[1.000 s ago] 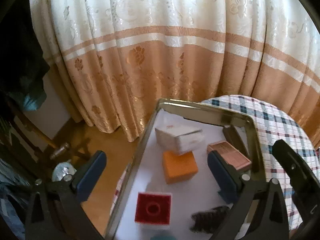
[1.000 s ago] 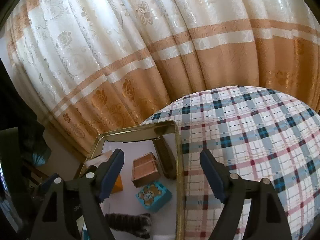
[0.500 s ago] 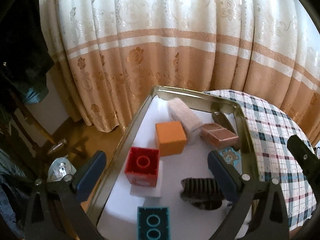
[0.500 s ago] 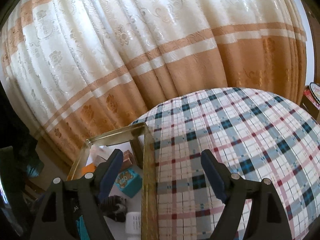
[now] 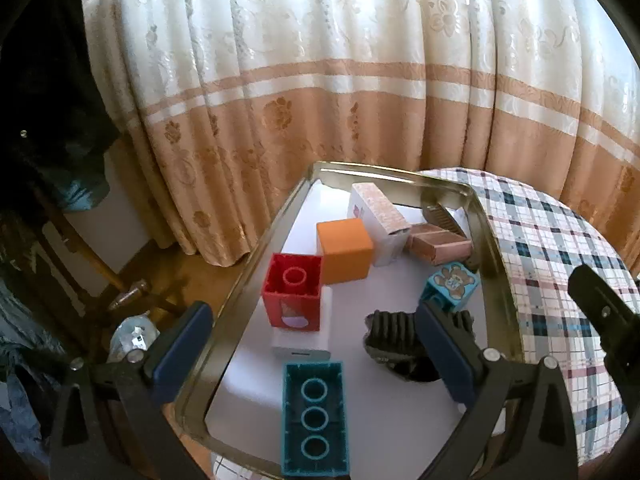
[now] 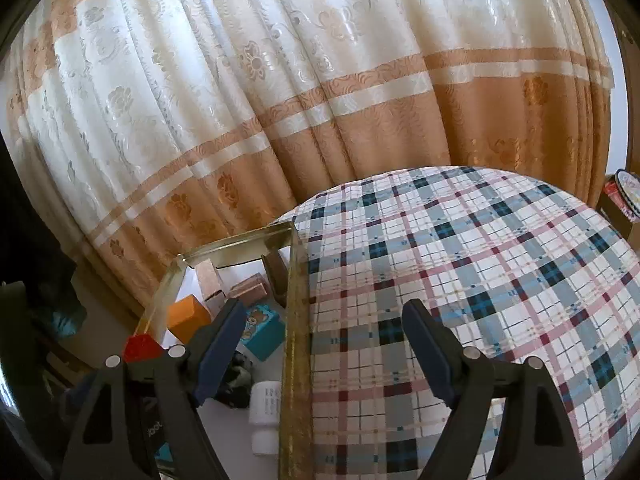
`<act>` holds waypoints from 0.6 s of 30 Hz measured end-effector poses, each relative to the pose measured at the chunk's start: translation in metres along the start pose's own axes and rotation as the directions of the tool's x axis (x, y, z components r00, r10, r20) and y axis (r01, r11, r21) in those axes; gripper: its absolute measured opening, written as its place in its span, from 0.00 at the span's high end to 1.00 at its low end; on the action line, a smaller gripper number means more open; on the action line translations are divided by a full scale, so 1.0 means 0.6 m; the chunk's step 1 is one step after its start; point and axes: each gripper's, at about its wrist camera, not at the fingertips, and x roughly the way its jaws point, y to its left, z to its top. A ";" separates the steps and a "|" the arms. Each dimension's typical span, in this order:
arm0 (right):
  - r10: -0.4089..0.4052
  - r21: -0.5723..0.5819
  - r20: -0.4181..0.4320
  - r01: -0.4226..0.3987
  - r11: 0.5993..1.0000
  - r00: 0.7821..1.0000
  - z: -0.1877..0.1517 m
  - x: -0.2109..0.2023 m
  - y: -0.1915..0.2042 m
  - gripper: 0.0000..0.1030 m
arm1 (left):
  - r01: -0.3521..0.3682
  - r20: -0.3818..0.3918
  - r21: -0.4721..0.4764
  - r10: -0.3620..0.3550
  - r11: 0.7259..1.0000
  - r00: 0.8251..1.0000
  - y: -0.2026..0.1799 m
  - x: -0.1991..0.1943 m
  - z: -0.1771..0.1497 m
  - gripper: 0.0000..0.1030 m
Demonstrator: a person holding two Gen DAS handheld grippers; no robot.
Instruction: Organize rigid objects
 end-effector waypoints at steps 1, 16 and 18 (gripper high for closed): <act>-0.010 -0.008 0.011 0.010 1.000 1.000 -0.002 -0.004 -0.001 0.20 | 0.005 0.014 -0.003 -0.005 1.000 1.000 -0.002 -0.005 -0.005 0.01; -0.112 -0.114 0.293 0.151 0.982 0.950 -0.029 -0.078 -0.011 0.20 | 0.052 0.227 -0.030 -0.044 0.998 0.973 -0.010 -0.051 -0.039 0.01; -0.111 -0.129 0.315 0.159 0.979 0.943 -0.034 -0.083 -0.007 0.19 | 0.052 0.238 -0.040 -0.041 0.998 0.970 -0.008 -0.051 -0.042 0.01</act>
